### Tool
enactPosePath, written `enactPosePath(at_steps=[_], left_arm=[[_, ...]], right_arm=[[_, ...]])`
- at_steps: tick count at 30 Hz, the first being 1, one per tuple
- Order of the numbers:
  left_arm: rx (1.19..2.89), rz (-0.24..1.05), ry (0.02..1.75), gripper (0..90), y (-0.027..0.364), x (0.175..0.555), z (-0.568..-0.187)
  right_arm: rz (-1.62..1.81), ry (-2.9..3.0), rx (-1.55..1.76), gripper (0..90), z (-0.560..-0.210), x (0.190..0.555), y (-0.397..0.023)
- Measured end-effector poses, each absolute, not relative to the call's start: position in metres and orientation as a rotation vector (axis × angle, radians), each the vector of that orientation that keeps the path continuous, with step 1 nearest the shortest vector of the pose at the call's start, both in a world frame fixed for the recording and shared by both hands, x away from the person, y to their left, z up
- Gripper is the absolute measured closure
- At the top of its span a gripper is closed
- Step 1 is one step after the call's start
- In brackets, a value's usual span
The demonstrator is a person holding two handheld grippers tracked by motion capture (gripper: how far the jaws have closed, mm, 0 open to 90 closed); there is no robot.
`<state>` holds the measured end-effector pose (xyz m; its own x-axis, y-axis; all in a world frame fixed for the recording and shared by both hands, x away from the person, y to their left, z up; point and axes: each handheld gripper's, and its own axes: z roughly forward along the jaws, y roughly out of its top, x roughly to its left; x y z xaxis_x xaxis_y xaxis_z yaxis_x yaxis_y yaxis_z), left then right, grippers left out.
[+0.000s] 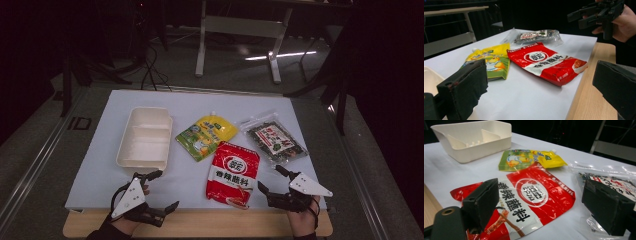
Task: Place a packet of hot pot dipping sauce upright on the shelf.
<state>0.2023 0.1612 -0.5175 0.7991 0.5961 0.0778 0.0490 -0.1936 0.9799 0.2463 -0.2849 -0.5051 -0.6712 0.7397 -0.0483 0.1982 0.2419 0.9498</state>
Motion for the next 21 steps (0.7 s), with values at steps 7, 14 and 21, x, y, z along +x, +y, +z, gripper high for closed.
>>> enactPosePath(at_steps=[7,14,21], left_arm=[[1.722,0.542,0.494,0.9,0.16,0.201,-0.517],[1.727,0.541,0.491,0.9,0.159,0.201,-0.517],[1.727,0.536,0.492,0.9,0.159,0.202,-0.517]], right_arm=[[1.402,2.032,0.797,15.2,-0.502,0.24,-0.278],[1.423,2.04,0.763,13.6,-0.494,0.235,-0.274],[1.469,1.959,0.719,14.3,-0.472,0.227,-0.276]])
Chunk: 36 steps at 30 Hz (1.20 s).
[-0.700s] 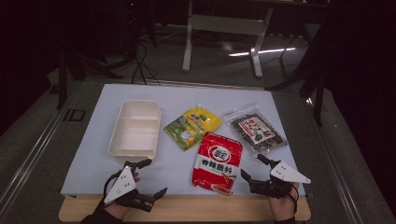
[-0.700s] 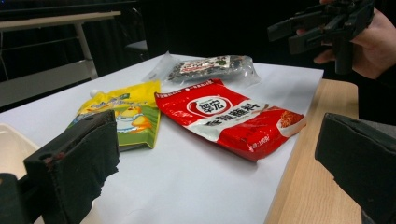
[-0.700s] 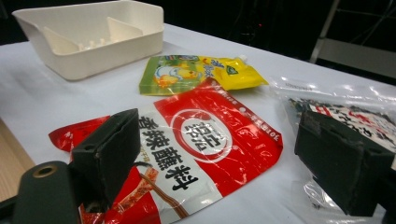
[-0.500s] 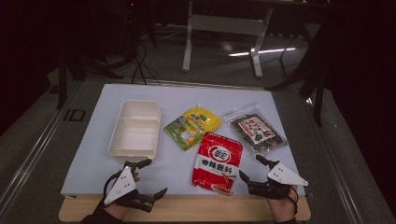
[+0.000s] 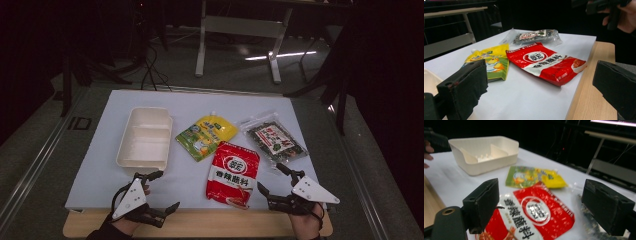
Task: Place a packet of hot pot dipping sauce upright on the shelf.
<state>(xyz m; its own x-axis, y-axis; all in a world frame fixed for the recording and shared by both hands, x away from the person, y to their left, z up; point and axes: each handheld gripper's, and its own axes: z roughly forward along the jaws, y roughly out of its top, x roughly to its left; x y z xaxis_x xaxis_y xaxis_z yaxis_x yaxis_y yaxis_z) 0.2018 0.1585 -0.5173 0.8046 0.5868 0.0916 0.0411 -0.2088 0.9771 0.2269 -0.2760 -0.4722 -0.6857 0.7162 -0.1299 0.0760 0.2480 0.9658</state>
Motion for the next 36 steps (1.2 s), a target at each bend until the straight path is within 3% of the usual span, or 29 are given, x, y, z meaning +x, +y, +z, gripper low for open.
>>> enactPosePath(at_steps=[8,11,17,25,36], left_arm=[[1.724,0.529,0.497,0.9,0.159,0.202,-0.518],[1.723,0.523,0.497,0.9,0.158,0.203,-0.518],[1.722,0.515,0.5,0.9,0.158,0.203,-0.518],[1.729,0.51,0.498,0.9,0.158,0.203,-0.519],[1.739,0.501,0.495,0.9,0.157,0.204,-0.52]], right_arm=[[1.487,1.949,0.68,13.8,-0.446,0.23,-0.277],[1.571,1.978,0.692,10.2,-0.424,0.244,-0.276],[1.539,2.0,0.74,9.4,-0.414,0.267,-0.267],[1.462,2.041,0.763,13.4,-0.417,0.293,-0.258],[1.344,2.2,0.943,22.4,-0.456,0.341,-0.253]])
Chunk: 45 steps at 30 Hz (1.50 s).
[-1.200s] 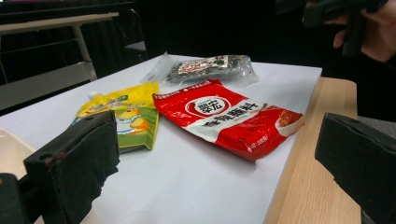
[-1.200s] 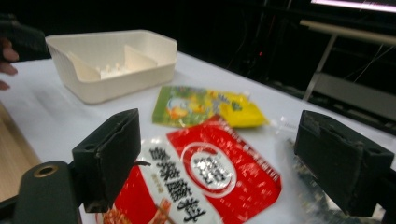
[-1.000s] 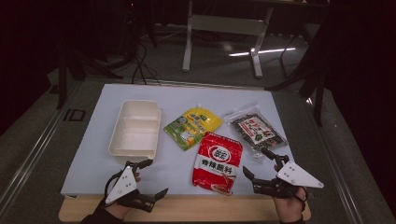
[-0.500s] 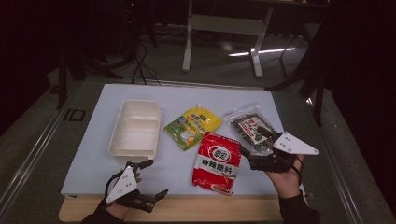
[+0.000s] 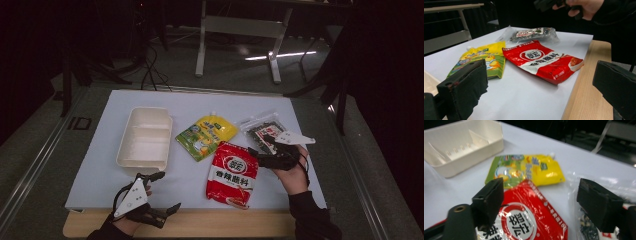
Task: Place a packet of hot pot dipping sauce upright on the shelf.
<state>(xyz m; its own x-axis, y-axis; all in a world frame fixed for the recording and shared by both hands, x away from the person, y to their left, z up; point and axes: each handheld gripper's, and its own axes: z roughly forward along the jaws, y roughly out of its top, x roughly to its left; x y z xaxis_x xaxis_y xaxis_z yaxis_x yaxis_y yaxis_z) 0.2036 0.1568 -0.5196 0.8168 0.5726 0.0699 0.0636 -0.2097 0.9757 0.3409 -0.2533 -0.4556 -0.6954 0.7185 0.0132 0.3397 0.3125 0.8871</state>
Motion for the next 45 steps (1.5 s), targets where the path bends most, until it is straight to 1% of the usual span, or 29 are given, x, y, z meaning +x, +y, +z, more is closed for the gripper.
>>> enactPosePath(at_steps=[1,3,4,6,8,13,14,20,32,35,37,39,42,43,44,45], left_arm=[[1.741,0.5,0.496,0.9,0.157,0.204,-0.52],[1.744,0.5,0.493,0.9,0.157,0.204,-0.52],[1.745,0.501,0.492,0.9,0.156,0.204,-0.52],[1.746,0.502,0.49,0.9,0.156,0.204,-0.52],[1.75,0.5,0.488,0.9,0.156,0.204,-0.52],[1.751,0.498,0.49,0.9,0.156,0.204,-0.521],[1.754,0.496,0.488,0.9,0.155,0.204,-0.521],[1.765,0.497,0.482,0.9,0.154,0.204,-0.522],[1.77,0.492,0.477,0.9,0.153,0.204,-0.522],[1.77,0.49,0.476,0.9,0.153,0.204,-0.522],[1.771,0.49,0.476,0.9,0.153,0.204,-0.522],[1.771,0.489,0.476,0.9,0.153,0.204,-0.522],[1.771,0.49,0.474,0.9,0.153,0.204,-0.522],[1.771,0.491,0.474,0.9,0.153,0.204,-0.522],[1.771,0.492,0.475,0.9,0.153,0.204,-0.522],[1.77,0.492,0.475,0.9,0.153,0.204,-0.522]], right_arm=[[1.335,2.211,0.956,22.8,-0.459,0.344,-0.254],[1.309,2.228,0.987,27.0,-0.466,0.348,-0.254],[1.302,2.231,0.997,27.5,-0.468,0.35,-0.254],[1.279,2.243,1.022,33.3,-0.475,0.354,-0.254],[1.256,2.251,1.034,36.1,-0.479,0.356,-0.253],[1.199,2.276,1.078,38.8,-0.489,0.362,-0.251],[1.179,2.288,1.093,40.8,-0.493,0.365,-0.251],[1.081,2.336,1.116,45.0,-0.507,0.37,-0.247],[0.851,2.341,1.054,51.0,-0.522,0.374,-0.237],[0.74,2.342,0.965,57.2,-0.526,0.373,-0.234],[0.74,2.342,0.965,57.2,-0.526,0.373,-0.234],[0.678,2.332,0.945,62.7,-0.529,0.373,-0.232],[0.652,2.329,0.965,68.6,-0.532,0.374,-0.232],[0.652,2.326,0.994,75.1,-0.534,0.376,-0.234],[0.652,2.326,0.994,75.1,-0.534,0.376,-0.234],[0.648,2.326,0.996,76.9,-0.534,0.376,-0.234]])
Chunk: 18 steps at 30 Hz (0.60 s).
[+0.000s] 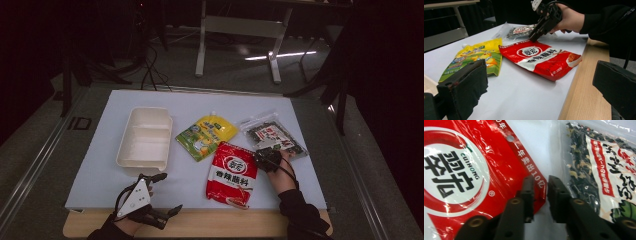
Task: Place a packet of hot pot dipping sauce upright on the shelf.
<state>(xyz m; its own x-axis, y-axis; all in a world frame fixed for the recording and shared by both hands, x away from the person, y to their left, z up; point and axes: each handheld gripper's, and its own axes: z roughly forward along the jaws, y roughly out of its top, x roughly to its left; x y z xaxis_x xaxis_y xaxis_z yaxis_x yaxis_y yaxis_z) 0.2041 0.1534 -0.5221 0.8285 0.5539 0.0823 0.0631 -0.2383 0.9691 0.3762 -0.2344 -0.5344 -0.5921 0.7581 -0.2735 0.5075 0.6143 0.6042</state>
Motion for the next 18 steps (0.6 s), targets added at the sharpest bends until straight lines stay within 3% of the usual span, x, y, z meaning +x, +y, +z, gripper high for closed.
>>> enactPosePath(at_steps=[1,18], left_arm=[[1.77,0.491,0.476,0.9,0.153,0.204,-0.522],[1.751,0.471,0.487,0.9,0.153,0.205,-0.522]], right_arm=[[0.647,2.332,1.011,85.3,-0.534,0.377,-0.236],[0.774,2.31,0.963,89.5,-0.505,0.364,-0.238]])
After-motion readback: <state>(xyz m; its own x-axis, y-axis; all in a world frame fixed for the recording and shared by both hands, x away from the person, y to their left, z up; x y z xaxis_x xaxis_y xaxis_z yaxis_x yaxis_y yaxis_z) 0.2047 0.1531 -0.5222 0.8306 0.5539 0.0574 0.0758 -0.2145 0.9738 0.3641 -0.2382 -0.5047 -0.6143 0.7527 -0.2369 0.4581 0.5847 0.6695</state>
